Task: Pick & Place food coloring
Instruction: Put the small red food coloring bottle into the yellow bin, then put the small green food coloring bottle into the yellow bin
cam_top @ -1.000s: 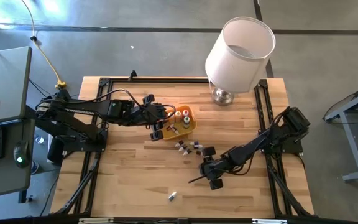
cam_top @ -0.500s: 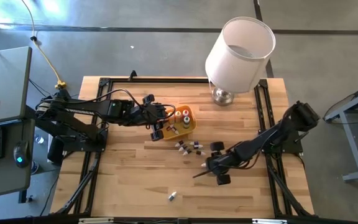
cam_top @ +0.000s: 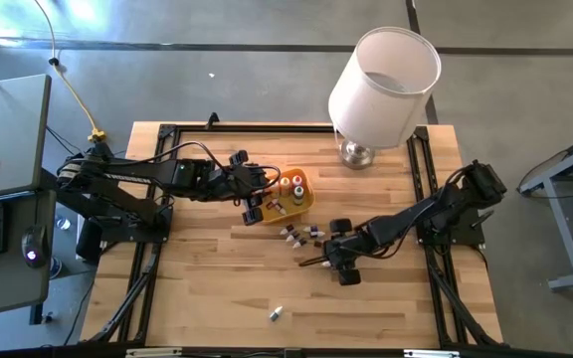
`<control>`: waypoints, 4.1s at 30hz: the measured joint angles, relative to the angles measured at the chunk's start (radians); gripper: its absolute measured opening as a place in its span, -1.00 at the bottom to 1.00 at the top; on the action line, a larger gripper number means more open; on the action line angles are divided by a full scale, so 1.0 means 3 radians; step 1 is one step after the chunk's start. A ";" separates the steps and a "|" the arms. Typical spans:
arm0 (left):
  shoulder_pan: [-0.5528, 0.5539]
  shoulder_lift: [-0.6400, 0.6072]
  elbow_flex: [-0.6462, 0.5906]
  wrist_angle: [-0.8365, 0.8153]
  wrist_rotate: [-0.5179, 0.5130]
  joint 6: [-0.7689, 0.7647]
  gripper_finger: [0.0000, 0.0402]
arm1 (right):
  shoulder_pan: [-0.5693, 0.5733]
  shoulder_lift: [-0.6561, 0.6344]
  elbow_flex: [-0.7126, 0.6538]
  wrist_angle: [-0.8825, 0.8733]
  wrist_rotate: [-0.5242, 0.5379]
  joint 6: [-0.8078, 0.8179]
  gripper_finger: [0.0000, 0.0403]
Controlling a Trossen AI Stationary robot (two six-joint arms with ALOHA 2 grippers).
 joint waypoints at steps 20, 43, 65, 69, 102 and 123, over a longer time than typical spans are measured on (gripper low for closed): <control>-0.0001 0.0000 0.0000 -0.0018 0.0004 0.0013 -0.27 | 0.0011 0.0207 0.0000 0.0092 -0.0101 0.0022 -0.31; -0.0001 0.0000 0.0000 -0.0013 0.0000 0.0013 -0.27 | -0.0093 0.0292 0.0000 0.0554 0.0117 -0.0385 -0.70; -0.0115 -0.0004 -0.0093 -0.0070 0.1260 -0.0062 -0.27 | -0.1324 0.0510 -0.0004 0.2237 0.0448 -0.1624 -0.41; -0.0457 -0.0001 -0.0396 0.0249 0.1448 -0.0236 -0.27 | -0.1272 0.0499 0.0005 0.2311 0.0461 -0.1630 -0.28; -0.1399 0.1331 -0.0888 0.1620 0.0861 -0.2110 -0.27 | 0.0147 -0.0151 0.0009 0.2258 0.1817 -0.2144 -0.24; -0.1579 0.1386 -0.0891 0.1800 0.0506 -0.2356 -0.27 | 0.0140 -0.0151 0.0009 0.2213 0.1607 -0.2065 -0.24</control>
